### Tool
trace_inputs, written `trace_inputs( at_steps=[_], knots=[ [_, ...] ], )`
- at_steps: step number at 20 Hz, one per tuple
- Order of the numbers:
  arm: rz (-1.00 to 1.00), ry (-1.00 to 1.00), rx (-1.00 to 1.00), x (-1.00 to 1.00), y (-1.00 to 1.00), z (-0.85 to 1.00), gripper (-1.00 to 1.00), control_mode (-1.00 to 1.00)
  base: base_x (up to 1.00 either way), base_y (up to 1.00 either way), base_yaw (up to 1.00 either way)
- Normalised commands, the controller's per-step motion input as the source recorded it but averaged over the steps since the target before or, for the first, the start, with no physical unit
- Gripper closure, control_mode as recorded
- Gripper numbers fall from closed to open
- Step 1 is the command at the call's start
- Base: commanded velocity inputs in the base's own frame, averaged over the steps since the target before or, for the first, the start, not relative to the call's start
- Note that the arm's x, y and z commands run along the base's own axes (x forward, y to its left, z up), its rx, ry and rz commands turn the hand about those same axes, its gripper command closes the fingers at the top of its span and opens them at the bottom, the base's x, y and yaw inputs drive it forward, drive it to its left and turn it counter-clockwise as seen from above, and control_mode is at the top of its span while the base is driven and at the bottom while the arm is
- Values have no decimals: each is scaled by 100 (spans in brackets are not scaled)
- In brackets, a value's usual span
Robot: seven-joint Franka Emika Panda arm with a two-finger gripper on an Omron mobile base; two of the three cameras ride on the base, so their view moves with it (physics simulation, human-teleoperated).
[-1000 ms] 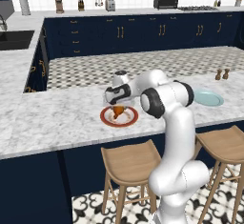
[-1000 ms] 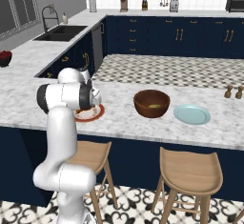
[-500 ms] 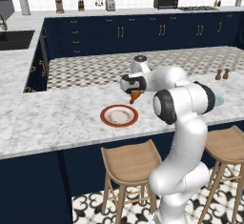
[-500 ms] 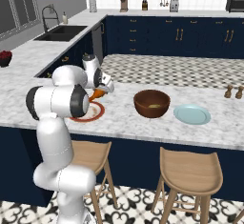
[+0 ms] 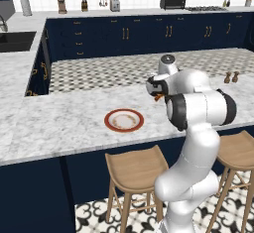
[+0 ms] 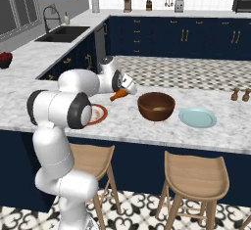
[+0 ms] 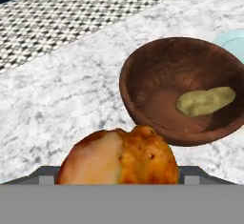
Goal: Pick the chicken drumstick and potato from their plates and place them in the bowl. Then put the bowl in the fridge.
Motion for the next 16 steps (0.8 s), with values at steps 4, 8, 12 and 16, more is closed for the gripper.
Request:
trace_inputs(
  at_steps=[4,8,12,16],
  knots=[
    [-32,0,6,0,-97,28,100,-100,0,0,0],
    [-25,0,16,0,-83,15,100,-100,0,0,0],
    [-8,14,16,30,-65,-3,100,-100,0,0,0],
    [0,2,18,45,-62,-14,100,-100,0,0,0]
  ],
)
